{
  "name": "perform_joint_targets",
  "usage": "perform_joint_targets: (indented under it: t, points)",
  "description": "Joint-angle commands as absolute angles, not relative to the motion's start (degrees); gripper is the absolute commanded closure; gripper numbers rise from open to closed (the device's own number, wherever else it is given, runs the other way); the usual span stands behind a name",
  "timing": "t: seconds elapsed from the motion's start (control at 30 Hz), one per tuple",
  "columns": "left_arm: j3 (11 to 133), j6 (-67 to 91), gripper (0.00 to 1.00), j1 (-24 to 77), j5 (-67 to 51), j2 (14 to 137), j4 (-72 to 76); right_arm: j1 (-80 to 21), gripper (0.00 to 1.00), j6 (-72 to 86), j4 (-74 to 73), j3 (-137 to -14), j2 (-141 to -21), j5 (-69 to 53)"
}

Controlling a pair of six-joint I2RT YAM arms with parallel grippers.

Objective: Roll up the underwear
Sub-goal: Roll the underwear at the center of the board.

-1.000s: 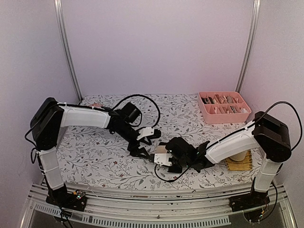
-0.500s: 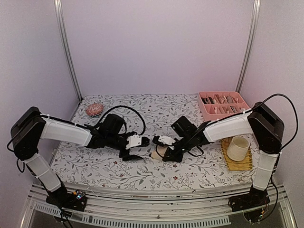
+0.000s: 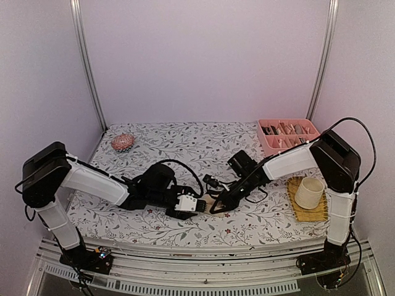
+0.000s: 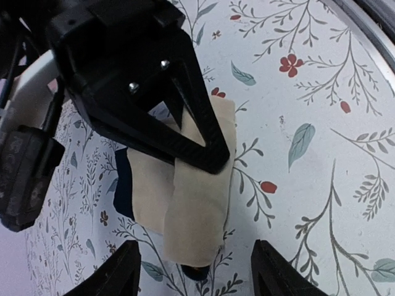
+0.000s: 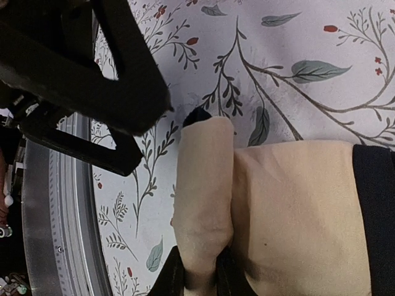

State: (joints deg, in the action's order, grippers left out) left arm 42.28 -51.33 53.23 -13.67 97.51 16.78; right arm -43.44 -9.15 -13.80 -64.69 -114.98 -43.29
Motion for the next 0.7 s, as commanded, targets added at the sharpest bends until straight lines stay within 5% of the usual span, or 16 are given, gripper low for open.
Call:
perform_joint_targets:
  t: [0.0, 0.4, 0.67]
  points:
    - [44.21, -54.55, 0.37, 55.62, -11.47, 101.50, 18.24, -42.99, 0.87, -7.33, -20.30, -62.92, -118.47, -44.81]
    - [44.91, -55.01, 0.42, 59.63, -6.42, 105.90, 22.33, -42.23, 0.87, -7.90, -20.96, -63.91, -120.13, -44.83]
    - [44.82, -56.63, 0.59, 60.67, -3.31, 108.28, 24.06, -41.69, 0.87, -8.65, -22.07, -64.42, -120.58, -44.74]
